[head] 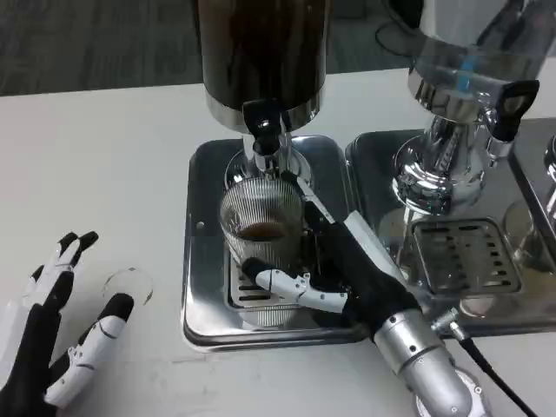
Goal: Grasp the cup under the faucet to collect the drink, then remove the cup.
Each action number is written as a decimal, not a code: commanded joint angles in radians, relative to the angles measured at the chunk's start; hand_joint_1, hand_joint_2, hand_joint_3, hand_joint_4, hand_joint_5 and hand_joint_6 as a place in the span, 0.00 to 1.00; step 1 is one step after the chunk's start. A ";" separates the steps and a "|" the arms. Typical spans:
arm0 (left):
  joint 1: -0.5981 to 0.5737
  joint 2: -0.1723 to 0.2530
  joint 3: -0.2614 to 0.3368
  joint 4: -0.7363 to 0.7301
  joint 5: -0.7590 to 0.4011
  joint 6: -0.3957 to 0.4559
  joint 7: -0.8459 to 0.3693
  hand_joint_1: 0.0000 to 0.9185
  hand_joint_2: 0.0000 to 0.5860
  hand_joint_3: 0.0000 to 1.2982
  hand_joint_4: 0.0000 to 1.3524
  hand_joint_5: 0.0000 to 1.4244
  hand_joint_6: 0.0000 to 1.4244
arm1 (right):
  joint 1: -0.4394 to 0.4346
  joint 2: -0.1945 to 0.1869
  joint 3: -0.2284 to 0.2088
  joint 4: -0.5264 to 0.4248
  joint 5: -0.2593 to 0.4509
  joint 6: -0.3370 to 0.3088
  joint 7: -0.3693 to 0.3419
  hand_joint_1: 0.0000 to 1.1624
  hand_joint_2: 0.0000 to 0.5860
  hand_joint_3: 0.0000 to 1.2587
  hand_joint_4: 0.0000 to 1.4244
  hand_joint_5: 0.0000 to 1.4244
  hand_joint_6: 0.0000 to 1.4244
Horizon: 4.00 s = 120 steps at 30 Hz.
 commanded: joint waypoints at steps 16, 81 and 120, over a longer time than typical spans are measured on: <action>0.032 0.019 0.009 -0.030 -0.007 0.004 0.000 0.00 0.36 0.09 0.00 0.04 0.00 | -0.041 0.068 -0.007 0.130 0.012 -0.057 -0.050 0.60 0.28 0.00 0.02 0.04 0.09; 0.088 0.022 0.038 -0.095 -0.013 0.029 -0.016 0.00 0.37 0.11 0.00 0.04 0.00 | -0.085 0.153 -0.034 0.309 0.009 -0.179 -0.201 0.80 0.32 0.27 0.34 0.55 0.82; 0.038 0.071 -0.001 -0.089 0.035 0.033 -0.055 0.00 0.36 0.08 0.00 0.02 0.00 | 0.065 0.059 -0.047 0.059 -0.116 -0.210 -0.351 0.88 0.24 0.34 0.40 0.63 0.94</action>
